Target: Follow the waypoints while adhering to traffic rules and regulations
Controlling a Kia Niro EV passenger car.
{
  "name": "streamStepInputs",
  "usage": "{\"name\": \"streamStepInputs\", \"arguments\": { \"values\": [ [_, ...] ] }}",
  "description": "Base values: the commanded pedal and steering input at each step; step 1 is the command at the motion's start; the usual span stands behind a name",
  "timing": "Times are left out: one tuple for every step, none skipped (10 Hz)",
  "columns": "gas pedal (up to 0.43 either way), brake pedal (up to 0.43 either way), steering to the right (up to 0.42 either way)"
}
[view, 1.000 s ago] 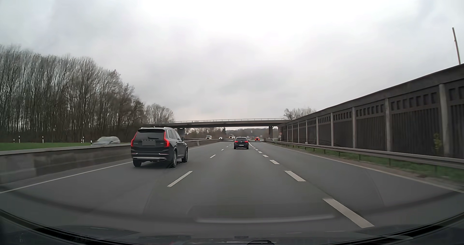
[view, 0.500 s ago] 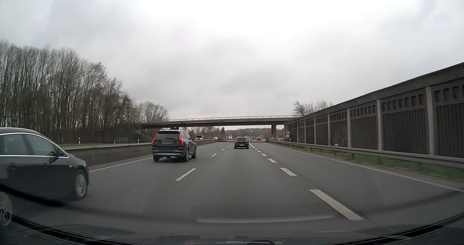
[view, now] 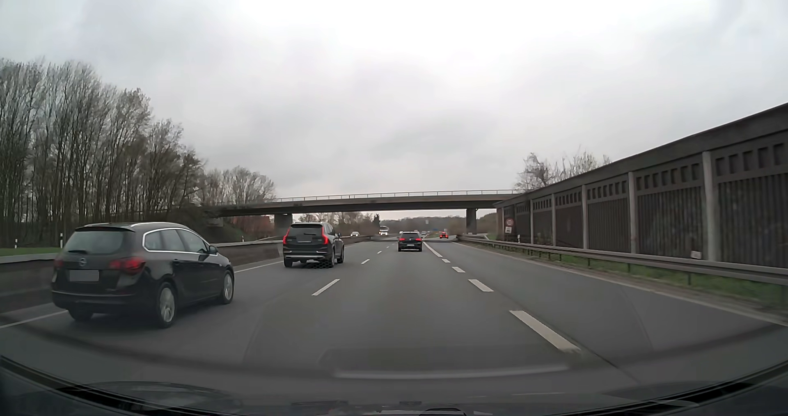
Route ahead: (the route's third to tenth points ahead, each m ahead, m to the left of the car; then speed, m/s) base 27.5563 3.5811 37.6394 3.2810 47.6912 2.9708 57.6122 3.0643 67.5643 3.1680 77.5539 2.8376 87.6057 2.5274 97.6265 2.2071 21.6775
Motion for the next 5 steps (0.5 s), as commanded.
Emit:
{"name": "streamStepInputs", "arguments": {
  "values": [
    [0.220,0.000,0.000],
    [0.220,0.000,0.000],
    [0.220,0.000,0.000],
    [0.220,0.000,0.000],
    [0.220,0.000,0.000]
  ]
}}
